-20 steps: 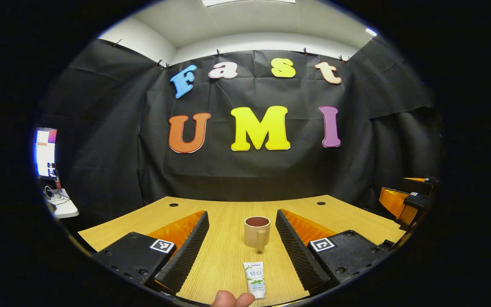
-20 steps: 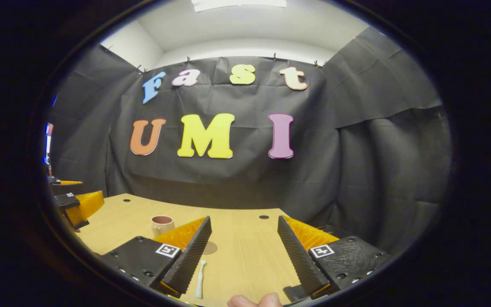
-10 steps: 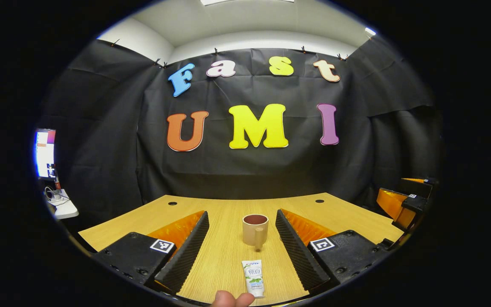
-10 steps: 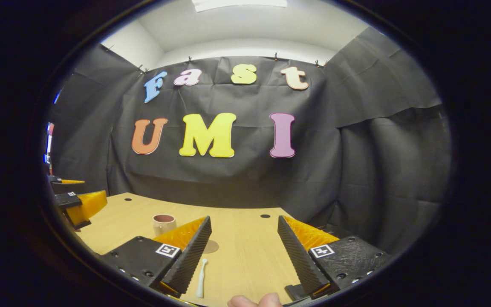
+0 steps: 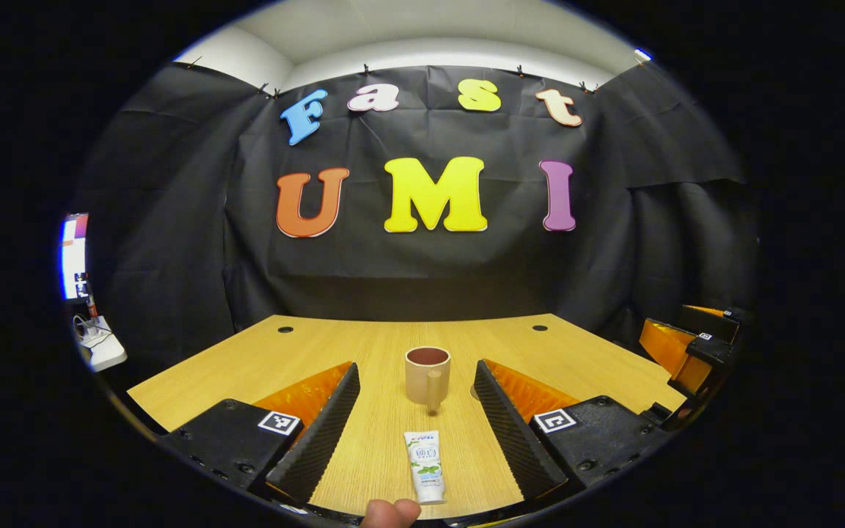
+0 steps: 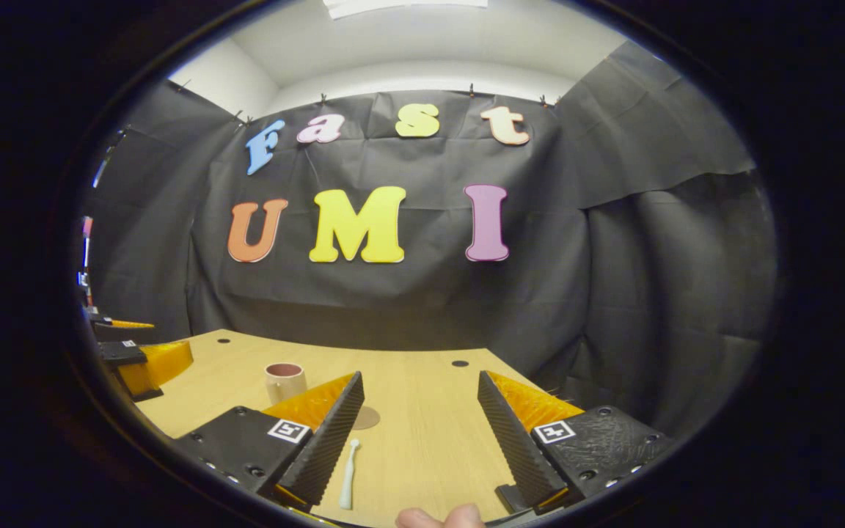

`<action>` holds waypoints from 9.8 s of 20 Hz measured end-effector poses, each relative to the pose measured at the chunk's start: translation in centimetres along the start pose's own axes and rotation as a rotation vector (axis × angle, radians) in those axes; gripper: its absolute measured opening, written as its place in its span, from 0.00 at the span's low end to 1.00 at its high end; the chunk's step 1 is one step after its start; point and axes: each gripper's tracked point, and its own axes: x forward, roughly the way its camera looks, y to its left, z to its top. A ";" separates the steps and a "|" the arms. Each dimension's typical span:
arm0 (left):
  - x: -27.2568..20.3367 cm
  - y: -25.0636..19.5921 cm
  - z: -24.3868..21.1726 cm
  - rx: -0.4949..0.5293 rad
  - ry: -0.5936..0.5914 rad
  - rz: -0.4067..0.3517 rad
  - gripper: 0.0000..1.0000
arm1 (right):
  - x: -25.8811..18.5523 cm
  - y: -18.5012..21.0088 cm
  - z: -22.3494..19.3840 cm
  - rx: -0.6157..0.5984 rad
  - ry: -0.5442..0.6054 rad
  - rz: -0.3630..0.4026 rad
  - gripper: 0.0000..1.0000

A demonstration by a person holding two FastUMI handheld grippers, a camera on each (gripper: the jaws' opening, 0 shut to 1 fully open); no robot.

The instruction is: Put the toothbrush and toothpaste on the desktop into the cup, then pick up the cup and place it on the coaster on the desktop.

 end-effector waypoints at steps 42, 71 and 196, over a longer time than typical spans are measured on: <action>5.7 -1.3 -10.0 -0.100 0.519 -0.016 0.45 | 2.7 4.9 -14.6 -0.035 0.343 0.109 0.95; 12.0 2.5 4.1 -0.098 0.108 0.059 0.40 | 7.3 10.7 -17.3 0.130 0.552 0.268 0.00; 20.8 -1.1 8.9 0.012 0.428 -0.221 0.98 | 3.9 1.1 -0.6 -0.039 -0.149 0.402 0.94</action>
